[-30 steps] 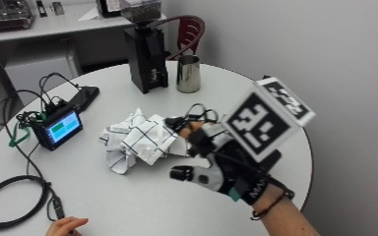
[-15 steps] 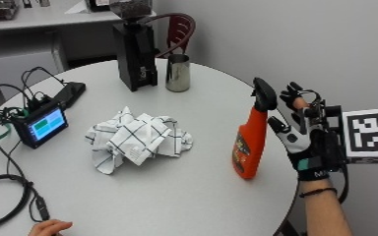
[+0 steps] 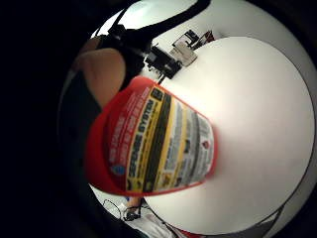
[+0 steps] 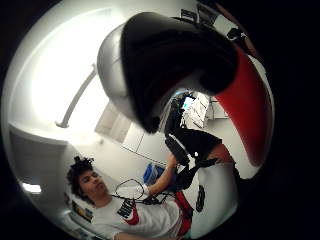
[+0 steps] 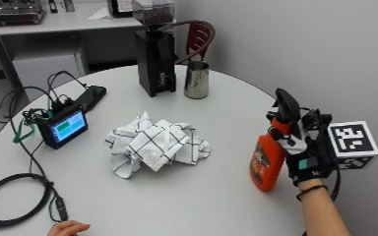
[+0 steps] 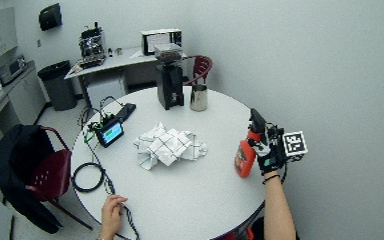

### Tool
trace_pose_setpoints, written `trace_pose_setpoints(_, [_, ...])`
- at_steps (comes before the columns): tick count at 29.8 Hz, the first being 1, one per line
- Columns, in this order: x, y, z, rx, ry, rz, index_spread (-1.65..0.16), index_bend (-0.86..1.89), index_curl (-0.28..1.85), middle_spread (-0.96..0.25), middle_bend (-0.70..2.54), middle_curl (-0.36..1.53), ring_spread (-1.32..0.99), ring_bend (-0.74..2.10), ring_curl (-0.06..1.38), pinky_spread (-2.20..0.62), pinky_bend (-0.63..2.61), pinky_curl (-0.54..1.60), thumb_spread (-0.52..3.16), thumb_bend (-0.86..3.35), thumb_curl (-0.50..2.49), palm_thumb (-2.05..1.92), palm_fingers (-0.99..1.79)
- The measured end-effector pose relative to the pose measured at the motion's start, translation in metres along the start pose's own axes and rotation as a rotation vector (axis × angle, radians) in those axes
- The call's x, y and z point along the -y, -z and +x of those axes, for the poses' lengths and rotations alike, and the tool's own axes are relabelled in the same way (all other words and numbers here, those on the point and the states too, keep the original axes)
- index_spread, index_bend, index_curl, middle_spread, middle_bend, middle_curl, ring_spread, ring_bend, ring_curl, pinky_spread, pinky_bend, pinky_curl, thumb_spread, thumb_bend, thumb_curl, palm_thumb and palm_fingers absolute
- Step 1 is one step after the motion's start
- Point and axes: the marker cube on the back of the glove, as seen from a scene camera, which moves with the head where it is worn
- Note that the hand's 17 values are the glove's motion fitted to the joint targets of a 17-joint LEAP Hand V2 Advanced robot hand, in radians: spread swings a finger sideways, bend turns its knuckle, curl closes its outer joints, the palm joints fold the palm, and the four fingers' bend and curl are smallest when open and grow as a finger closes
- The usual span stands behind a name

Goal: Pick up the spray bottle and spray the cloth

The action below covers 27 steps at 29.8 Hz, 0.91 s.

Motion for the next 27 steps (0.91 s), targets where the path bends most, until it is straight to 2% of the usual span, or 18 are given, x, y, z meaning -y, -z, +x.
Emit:
trace_pose_setpoints(4, [0.000, 0.004, 0.001, 0.013, -0.018, 0.016, -0.38, -0.03, 0.10, -0.03, 0.42, 0.40, 0.00, 0.47, 0.36, 0.26, 0.38, 0.38, 0.98, -0.02, 0.33, 0.69, 0.56])
trace_pose_setpoints(9, [-0.002, 0.010, 0.000, -0.009, -0.050, 0.047, -0.38, -0.06, 0.03, -0.08, 0.61, 0.44, -0.07, 0.67, 0.39, 0.25, 0.25, 0.34, 0.99, 0.04, 0.36, 0.84, 0.74])
trace_pose_setpoints(14, [-0.005, 0.024, 0.005, -0.019, -0.059, 0.073, -0.33, 0.24, 0.14, -0.11, 0.62, 0.45, -0.11, 0.66, 0.40, 0.23, 0.10, 0.28, 0.94, 0.06, 0.42, 0.93, 0.94])
trace_pose_setpoints(18, [-0.012, 0.033, 0.013, -0.042, -0.049, 0.089, -0.29, 0.27, 0.20, -0.12, 0.61, 0.46, -0.12, 0.65, 0.41, 0.22, 0.11, 0.26, 0.88, 0.04, 0.45, 0.95, 1.02])
trace_pose_setpoints(23, [-0.016, 0.041, 0.015, -0.072, -0.042, 0.021, -0.26, 0.25, 0.25, -0.12, 0.62, 0.47, -0.13, 0.65, 0.42, 0.20, 0.11, 0.24, 0.83, 0.00, 0.48, 0.95, 1.12])
trace_pose_setpoints(27, [0.003, 0.032, -0.025, -0.135, -0.040, -0.120, -0.24, 0.23, 0.28, -0.13, 0.61, 0.47, -0.13, 0.65, 0.42, 0.19, 0.12, 0.24, 0.82, -0.02, 0.50, 0.95, 1.14])
